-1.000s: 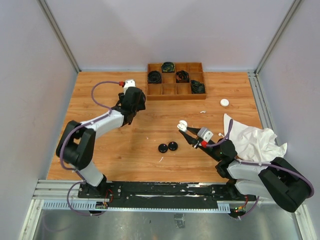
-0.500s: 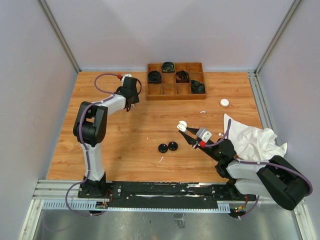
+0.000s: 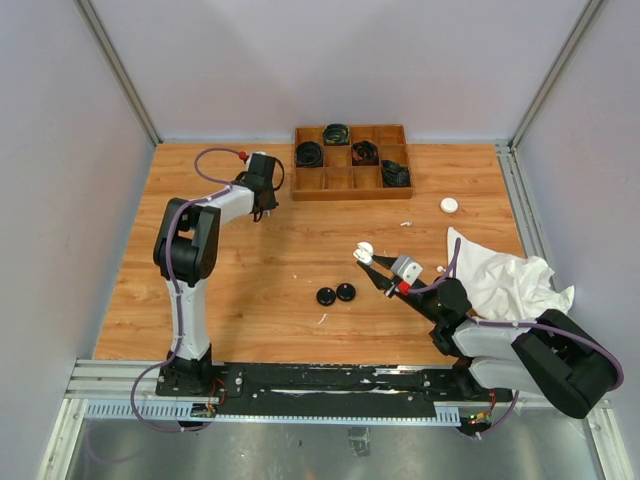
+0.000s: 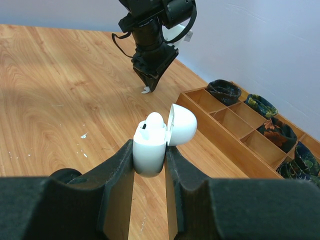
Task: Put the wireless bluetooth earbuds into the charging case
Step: Pick up the earbud from the center of the board.
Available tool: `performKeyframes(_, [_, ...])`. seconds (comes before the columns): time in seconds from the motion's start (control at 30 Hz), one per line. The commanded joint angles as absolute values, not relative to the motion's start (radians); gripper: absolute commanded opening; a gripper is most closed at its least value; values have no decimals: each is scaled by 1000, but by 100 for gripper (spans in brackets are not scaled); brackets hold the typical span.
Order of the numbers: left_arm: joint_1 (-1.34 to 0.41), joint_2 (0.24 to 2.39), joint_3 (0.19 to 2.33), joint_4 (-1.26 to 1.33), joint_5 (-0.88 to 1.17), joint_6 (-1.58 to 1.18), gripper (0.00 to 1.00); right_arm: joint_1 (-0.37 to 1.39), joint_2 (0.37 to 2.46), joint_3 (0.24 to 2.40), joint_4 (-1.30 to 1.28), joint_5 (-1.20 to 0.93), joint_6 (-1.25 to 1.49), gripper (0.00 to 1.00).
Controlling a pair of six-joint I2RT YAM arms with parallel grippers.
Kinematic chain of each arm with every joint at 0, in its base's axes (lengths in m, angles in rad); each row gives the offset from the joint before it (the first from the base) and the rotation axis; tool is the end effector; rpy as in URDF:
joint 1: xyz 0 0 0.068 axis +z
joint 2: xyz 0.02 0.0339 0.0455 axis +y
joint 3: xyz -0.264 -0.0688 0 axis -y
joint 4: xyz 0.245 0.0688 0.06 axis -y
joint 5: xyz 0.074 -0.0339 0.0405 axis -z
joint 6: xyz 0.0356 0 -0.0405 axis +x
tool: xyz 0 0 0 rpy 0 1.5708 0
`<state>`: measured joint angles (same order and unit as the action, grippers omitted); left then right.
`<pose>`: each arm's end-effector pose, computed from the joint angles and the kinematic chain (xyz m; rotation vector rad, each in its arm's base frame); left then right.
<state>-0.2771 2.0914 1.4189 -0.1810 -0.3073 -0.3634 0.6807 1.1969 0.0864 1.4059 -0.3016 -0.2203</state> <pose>0.4370 -0.1131 0.1555 -0.2396 2.3611 0.0687 0.1406 0.1275 0.1979 -0.7966 1.0419 0.5857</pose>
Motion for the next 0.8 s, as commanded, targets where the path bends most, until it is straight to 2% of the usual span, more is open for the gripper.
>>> performKeyframes(0.0, [-275, 2053, 1350, -246, -240, -363, 24, 684, 1195, 81, 1438, -284, -242, 20])
performKeyframes(0.33, [-365, 1900, 1118, -245, -182, -363, 20, 685, 1188, 81, 1435, -286, -241, 20])
performKeyframes(0.77, [-557, 1712, 915, -276, -186, -411, 22, 684, 1176, 81, 1422, -287, -246, 20])
